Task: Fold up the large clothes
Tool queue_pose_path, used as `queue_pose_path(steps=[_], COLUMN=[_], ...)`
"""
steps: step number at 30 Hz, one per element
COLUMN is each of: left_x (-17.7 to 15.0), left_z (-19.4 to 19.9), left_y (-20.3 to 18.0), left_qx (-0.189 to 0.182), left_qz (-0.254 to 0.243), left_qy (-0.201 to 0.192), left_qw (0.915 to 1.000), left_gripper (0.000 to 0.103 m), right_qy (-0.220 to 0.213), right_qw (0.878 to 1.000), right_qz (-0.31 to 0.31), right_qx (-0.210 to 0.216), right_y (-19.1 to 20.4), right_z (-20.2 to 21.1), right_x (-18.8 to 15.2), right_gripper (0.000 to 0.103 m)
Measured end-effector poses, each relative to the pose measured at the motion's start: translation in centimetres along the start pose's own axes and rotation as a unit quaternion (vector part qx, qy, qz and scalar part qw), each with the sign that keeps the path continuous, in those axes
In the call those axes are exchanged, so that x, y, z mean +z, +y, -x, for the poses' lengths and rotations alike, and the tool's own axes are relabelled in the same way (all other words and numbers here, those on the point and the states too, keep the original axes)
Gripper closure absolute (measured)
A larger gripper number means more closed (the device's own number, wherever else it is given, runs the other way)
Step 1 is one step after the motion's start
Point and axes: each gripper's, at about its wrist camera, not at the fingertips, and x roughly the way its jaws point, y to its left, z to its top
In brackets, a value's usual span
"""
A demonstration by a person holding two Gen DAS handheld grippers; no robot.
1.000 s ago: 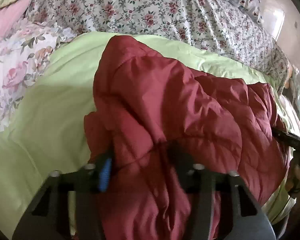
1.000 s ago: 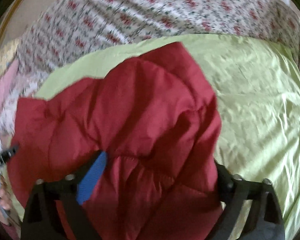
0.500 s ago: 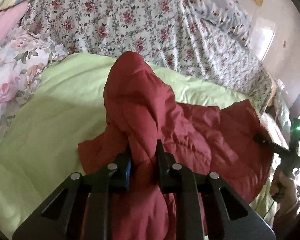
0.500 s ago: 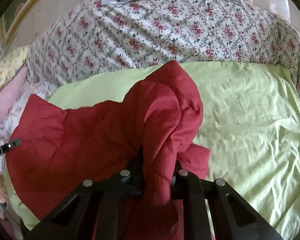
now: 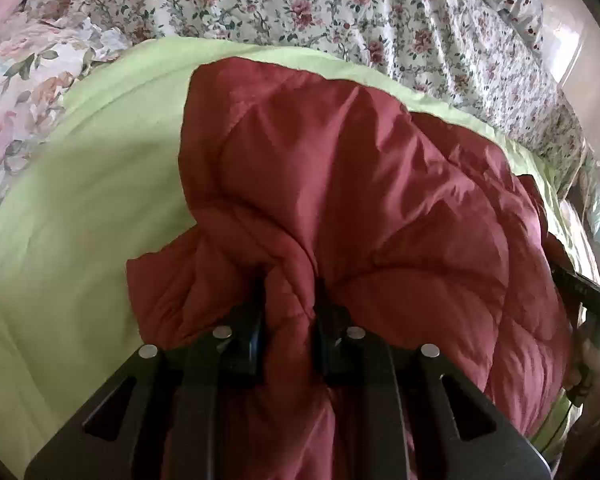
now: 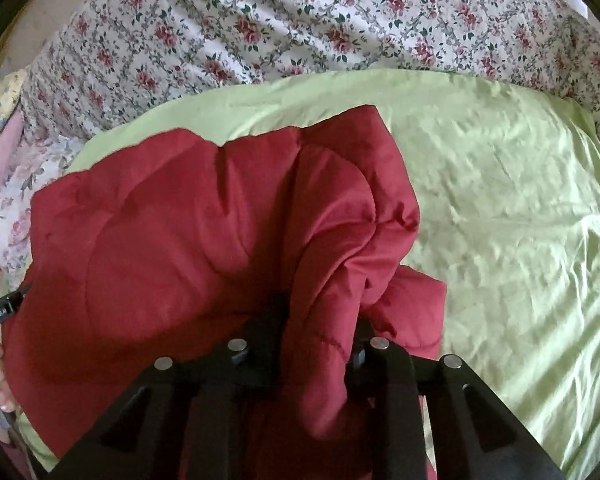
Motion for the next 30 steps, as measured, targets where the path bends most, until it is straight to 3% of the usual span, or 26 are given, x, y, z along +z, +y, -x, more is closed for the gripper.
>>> queue_pose_path(steps=[16, 19, 23, 30], left_x=[0.3, 0.2, 0.0, -0.2], left_z=[-0.8, 0.1, 2.2, 5.7], left_y=[-0.3, 0.3, 1.0, 0.9], left_qx=[0.022, 0.019, 0.013, 0.009], left_qz=[0.003, 0.024, 0.049, 0.053], left_qy=[-0.01, -0.024, -0.05, -0.09], left_qw=[0.9997, 0.9993, 0.9975, 0.9945], left_gripper=[0.077, 0.07, 0.048, 0.047], right_qy=[0.001, -0.003, -0.008, -0.011], right_qw=[0.999, 0.999, 0.999, 0.999], right_qz=[-0.032, -0.032, -0.036, -0.037], right_qx=[0.026, 0.026, 0.025, 0.024], right_y=[-0.9, -1.0, -1.1, -1.1], right_z=[-1.8, -1.8, -1.8, -1.8], right_x=[0.1, 0.0, -0.1, -0.1], right_gripper=[0.067, 0.067, 0.067, 0.067])
